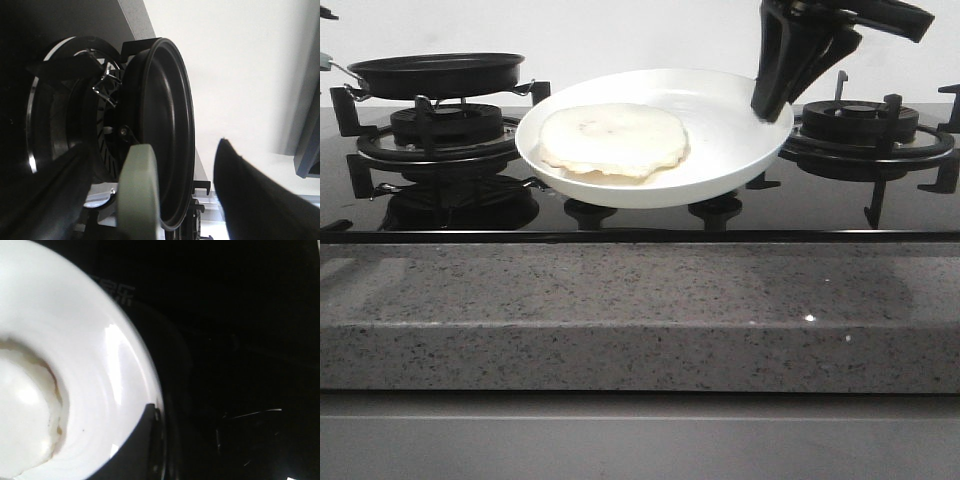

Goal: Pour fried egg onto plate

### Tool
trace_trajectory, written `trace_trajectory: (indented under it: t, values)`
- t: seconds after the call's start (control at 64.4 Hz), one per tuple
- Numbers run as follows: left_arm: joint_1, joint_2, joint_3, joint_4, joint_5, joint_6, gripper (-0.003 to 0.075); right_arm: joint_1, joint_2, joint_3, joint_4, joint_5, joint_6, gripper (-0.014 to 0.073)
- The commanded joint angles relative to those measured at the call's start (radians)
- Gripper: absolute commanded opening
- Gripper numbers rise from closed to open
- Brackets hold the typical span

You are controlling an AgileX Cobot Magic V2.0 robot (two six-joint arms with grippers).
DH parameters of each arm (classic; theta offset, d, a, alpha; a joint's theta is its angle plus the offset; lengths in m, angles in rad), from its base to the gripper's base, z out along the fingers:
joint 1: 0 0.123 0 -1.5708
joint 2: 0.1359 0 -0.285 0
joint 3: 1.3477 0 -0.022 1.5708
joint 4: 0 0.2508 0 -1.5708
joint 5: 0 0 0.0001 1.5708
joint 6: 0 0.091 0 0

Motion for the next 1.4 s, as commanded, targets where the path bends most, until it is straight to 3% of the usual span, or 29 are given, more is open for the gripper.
trace_trajectory:
  t: [0.0,0.233,0.45,0.668,0.885,1.056,1.243,1.382]
  values:
    - [0.016,-0.039,-0.029,-0.061,0.066,0.007,0.0537,0.000,-0.054,-0.026,0.010,-0.038,-0.006,-0.0068]
    - [0.127,-0.041,-0.029,-0.039,0.180,0.007,0.0537,0.000,-0.054,-0.026,0.010,-0.038,-0.006,-0.0068]
    - [0.228,-0.094,-0.029,0.039,0.205,0.012,0.0537,0.000,-0.054,-0.026,0.010,-0.038,-0.006,-0.0068]
    - [0.207,-0.259,-0.029,0.202,0.163,0.036,0.0537,0.000,-0.054,-0.026,0.010,-0.038,-0.006,-0.0068]
    - [0.063,-0.505,-0.029,0.546,-0.003,-0.010,0.0537,0.000,-0.054,-0.026,0.010,-0.038,-0.006,-0.0068]
    - [-0.102,-0.679,-0.029,0.959,-0.151,-0.264,0.0537,0.000,-0.054,-0.026,0.010,-0.038,-0.006,-0.0068]
    - [-0.231,-0.812,-0.022,1.370,-0.154,-0.532,0.0537,0.000,-0.054,-0.026,0.010,-0.038,-0.006,-0.0068]
    - [-0.280,-0.889,0.017,1.575,-0.154,-0.682,0.0536,0.000,-0.054,-0.026,0.010,-0.038,-0.006,-0.0068]
